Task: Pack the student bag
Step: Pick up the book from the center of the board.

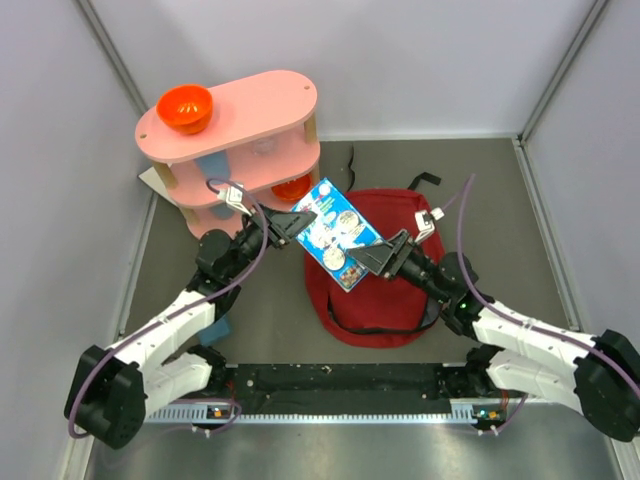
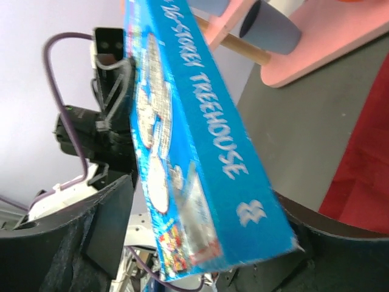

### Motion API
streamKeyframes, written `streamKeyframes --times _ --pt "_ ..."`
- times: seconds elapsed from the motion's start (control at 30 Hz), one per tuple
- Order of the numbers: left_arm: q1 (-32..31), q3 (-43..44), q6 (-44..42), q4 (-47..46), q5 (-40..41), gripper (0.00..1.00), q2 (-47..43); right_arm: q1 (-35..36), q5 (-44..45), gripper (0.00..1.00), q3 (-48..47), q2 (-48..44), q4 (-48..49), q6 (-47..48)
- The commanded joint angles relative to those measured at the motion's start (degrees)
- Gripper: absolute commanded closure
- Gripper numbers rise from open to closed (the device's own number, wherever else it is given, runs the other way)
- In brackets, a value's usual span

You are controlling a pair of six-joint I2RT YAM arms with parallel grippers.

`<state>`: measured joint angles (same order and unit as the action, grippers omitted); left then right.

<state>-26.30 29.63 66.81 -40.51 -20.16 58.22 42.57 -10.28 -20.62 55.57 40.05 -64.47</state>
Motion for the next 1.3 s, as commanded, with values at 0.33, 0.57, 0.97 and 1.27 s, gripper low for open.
streamKeyframes --times 0.33,0.57,0.97,1.27 --pt "-0.33 2.00 -1.23 -5.83 -4.79 0.59 2.69 -0.29 0.87 1.00 1.20 -3.25 7.35 -0.06" --pt "-0.68 8.16 -20.97 19.12 -9.90 0.04 1.20 -0.20 23.35 1.00 -5.38 -23.80 -34.39 10.85" --pt "-15.07 19.14 -48.33 47.70 2.40 0.02 4.52 -0.20 54.20 1.00 -10.05 -42.64 -71.51 7.17" --pt "-30.37 24.42 -57.23 52.99 5.93 0.01 12.35 -0.20 63.63 1.00 -16.20 -47.92 -76.00 15.06"
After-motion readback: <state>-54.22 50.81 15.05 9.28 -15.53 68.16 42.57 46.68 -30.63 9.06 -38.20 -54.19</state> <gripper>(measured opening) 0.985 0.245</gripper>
